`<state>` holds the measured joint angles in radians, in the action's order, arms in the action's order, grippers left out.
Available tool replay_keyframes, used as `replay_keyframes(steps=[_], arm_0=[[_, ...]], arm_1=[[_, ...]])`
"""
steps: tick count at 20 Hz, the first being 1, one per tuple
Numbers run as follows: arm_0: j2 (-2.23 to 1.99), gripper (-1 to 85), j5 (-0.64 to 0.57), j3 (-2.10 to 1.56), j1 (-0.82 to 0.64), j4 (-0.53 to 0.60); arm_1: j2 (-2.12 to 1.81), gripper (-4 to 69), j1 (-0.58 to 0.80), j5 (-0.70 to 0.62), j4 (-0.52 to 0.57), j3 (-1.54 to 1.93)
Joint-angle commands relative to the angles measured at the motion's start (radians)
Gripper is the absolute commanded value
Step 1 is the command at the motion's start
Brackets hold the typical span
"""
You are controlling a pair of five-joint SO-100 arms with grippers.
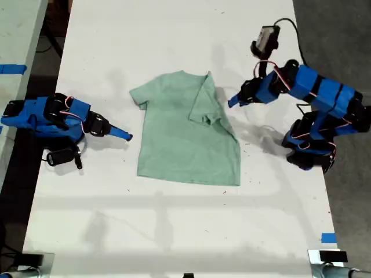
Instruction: Fold t shirt
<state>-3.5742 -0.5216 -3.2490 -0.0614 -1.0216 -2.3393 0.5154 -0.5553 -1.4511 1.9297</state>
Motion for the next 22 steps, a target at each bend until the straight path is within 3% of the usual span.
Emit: replay_keyframes(steps=[1, 4, 6, 8, 10, 14, 17, 22], arm_0=[[-0.008, 13.1, -0.006, -0.040, 0.008, 0.003], [-0.008, 12.9, -0.006, -0.040, 0.008, 0.003], [-0.008, 12.9, -0.006, -0.040, 0.008, 0.003], [-0.008, 12.9, -0.006, -0.040, 0.008, 0.003], [-0.008, 12.9, -0.005, -0.040, 0.008, 0.003], [-0.008, 12.8, -0.006, -0.040, 0.008, 0.003], [-0.008, 12.8, -0.006, -0.040, 0.008, 0.003], [-0.008, 12.8, -0.006, -0.040, 0.008, 0.003]], arm_1=[[-0.584, 11.7, -0.071, 0.077, 0.075, 0.430], [-1.060, 6.0, -0.221, 0.163, 0.075, 0.811], [-1.164, 2.5, -0.259, 0.184, 0.035, 0.963], [-1.164, 2.4, -0.241, 0.141, 0.035, 1.043], [-1.164, 2.3, -0.213, -0.014, 0.046, 1.091], [-1.166, 2.7, -0.137, -0.008, 0.055, 1.146], [-1.166, 12.0, -0.126, -0.037, 0.055, 1.149], [-1.166, 10.6, -0.146, -0.052, 0.055, 1.149]])
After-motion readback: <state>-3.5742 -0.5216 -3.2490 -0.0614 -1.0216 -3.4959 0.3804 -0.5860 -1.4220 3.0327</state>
